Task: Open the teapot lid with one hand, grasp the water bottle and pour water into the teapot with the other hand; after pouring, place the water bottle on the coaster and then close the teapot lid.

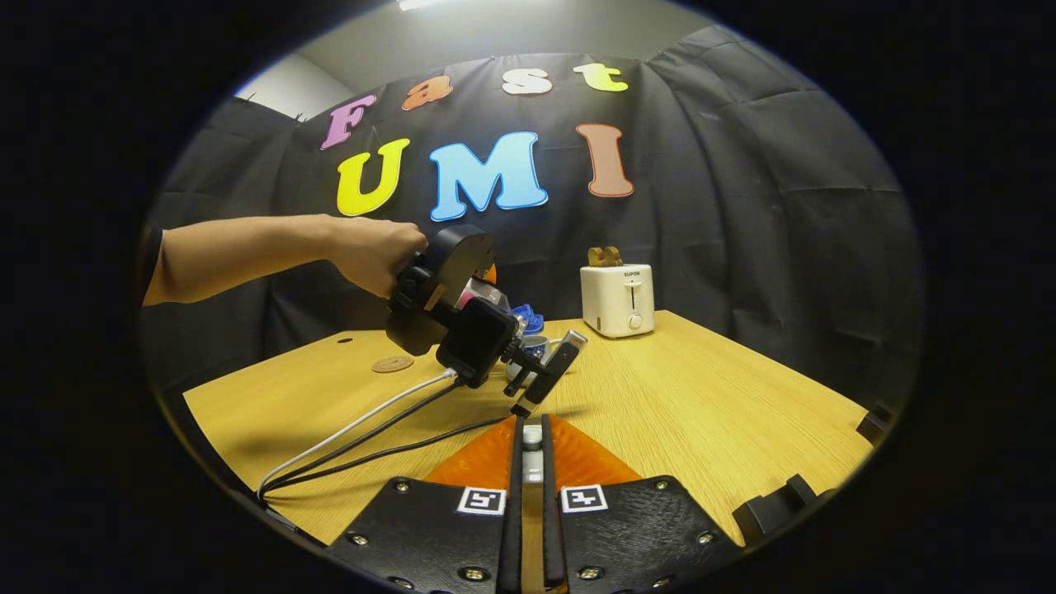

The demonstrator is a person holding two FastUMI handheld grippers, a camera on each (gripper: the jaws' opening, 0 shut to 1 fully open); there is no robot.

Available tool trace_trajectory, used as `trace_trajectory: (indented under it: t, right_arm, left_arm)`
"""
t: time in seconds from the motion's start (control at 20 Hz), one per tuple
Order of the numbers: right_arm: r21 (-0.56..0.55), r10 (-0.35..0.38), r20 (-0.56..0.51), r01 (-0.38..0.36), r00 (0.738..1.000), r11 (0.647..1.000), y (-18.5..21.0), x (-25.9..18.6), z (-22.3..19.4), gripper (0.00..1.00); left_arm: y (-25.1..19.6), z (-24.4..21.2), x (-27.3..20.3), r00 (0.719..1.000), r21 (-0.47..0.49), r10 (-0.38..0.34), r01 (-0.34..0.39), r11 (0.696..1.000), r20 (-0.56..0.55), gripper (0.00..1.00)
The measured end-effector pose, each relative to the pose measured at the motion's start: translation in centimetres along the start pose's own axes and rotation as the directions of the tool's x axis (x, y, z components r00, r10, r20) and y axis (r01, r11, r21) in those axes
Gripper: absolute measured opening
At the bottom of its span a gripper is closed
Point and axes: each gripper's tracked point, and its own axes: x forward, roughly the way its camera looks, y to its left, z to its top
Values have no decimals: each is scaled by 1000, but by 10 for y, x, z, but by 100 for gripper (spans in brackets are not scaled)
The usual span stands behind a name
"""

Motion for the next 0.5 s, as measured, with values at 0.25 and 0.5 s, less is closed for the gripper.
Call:
trace_trajectory:
  t: [0.25, 0.5]
  right_arm:
    - [0, -3, 4, 3, 1000, 1000, -1, -1, 2, 10]
    - [4, 3, -1, -3, 1000, 1000, 0, 0, 1, 10]
  left_arm:
    - [4, 3, -6, 1000, 22, -6, 5, 1000, 8, 87]
    - [7, 1, -6, 1000, 52, -2, 2, 999, 0, 88]
